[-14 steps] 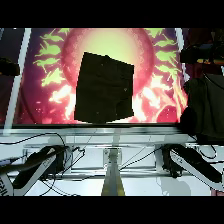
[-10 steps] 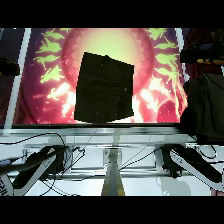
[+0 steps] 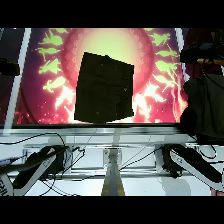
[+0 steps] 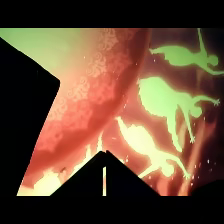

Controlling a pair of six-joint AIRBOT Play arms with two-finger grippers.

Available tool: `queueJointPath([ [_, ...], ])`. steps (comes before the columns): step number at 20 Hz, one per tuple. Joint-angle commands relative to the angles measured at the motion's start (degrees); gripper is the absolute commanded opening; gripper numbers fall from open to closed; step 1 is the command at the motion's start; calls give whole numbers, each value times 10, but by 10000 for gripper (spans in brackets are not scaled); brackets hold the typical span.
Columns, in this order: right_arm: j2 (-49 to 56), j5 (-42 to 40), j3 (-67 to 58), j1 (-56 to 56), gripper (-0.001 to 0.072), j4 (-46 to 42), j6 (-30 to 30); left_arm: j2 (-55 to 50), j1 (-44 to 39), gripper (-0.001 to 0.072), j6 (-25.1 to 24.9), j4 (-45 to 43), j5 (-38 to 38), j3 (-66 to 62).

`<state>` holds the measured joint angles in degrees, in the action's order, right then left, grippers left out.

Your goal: Fold the clothes and pants, and hang the long-sleeved shirts on hangers.

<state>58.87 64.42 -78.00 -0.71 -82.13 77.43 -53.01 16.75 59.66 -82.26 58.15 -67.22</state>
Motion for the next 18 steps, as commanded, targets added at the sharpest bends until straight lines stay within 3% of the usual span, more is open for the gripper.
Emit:
queueJointPath([
  [1, 1, -45, 0, 0, 47, -5, 0, 0, 1, 28, 0, 0, 0, 0],
  [4, 19, 69, 3, 8, 44, -48, -7, 0, 1, 29, 0, 35, 0, 0],
  [7, 54, 200, 56, 37, 44, -17, -9, 0, 0, 28, 0, 130, 0, 0],
  [11, 67, 207, 246, 54, 46, 231, -117, 0, 1, 28, 0, 158, 0, 0],
  [12, 67, 179, 297, 53, 105, 277, -118, 0, 1, 29, 0, 152, 0, 0],
  [13, 67, 141, 347, 52, 384, 316, -117, -1, 1, 51, 0, 141, 2, 0],
  [14, 67, 103, 388, 49, 602, 342, -115, -3, 1, 262, 0, 137, 15, 0],
  [15, 67, 64, 425, 43, 613, 359, -109, -8, 1, 577, 0, 128, 32, 0],
  [16, 67, 31, 453, 36, 613, 369, -99, -15, 1, 622, 6, 117, 51, 0],
  [17, 68, 4, 474, 28, 613, 376, -86, -24, 1, 515, 6, 108, 77, 0],
  [18, 73, -7, 484, 20, 612, 382, -79, -37, 1, 339, 6, 99, 109, 1],
])
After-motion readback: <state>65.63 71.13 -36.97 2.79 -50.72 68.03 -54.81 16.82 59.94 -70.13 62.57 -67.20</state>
